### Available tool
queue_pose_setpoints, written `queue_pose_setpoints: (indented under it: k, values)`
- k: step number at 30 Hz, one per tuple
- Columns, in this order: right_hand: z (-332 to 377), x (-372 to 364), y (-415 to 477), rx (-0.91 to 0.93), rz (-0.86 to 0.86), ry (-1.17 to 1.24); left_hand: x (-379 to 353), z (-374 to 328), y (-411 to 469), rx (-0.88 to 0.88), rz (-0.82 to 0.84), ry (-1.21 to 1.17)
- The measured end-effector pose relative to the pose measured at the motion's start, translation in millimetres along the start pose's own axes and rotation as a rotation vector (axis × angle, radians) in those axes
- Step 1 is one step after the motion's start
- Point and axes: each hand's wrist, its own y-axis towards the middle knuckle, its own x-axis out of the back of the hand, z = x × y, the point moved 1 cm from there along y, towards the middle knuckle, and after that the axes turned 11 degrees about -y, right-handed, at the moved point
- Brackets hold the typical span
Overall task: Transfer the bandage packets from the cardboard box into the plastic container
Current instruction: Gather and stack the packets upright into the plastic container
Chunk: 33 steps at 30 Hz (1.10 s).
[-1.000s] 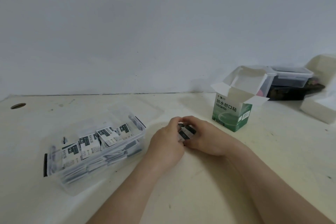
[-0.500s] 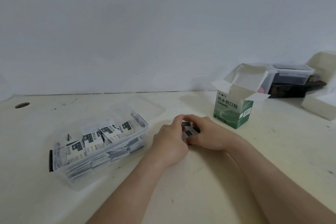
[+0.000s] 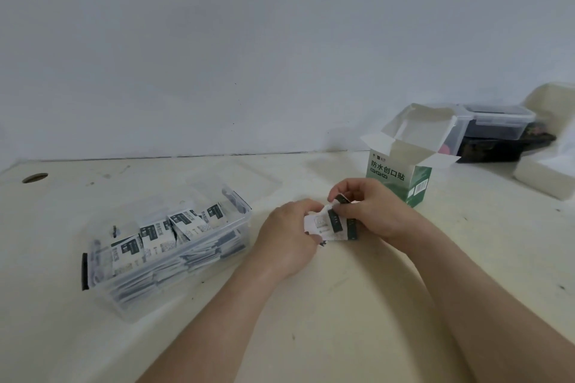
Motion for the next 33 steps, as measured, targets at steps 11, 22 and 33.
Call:
queue_pose_setpoints:
  k: [11,22,33]
  values:
    - [9.2,14.7,-8.3,0.077,0.009,-0.429,-3.7,-5.0,-4.1,-0.210,-0.139,0.130]
    - [4.8,0.5,-10.0,0.071,0.037,-0.243,-11.2,-1.4,-6.1,-0.092,-0.034,0.084]
    - [48.1,5.3,-25.0,0.105,0.016,0.221,49.1,-49.0,-18.7,-0.164,-0.205,0.024]
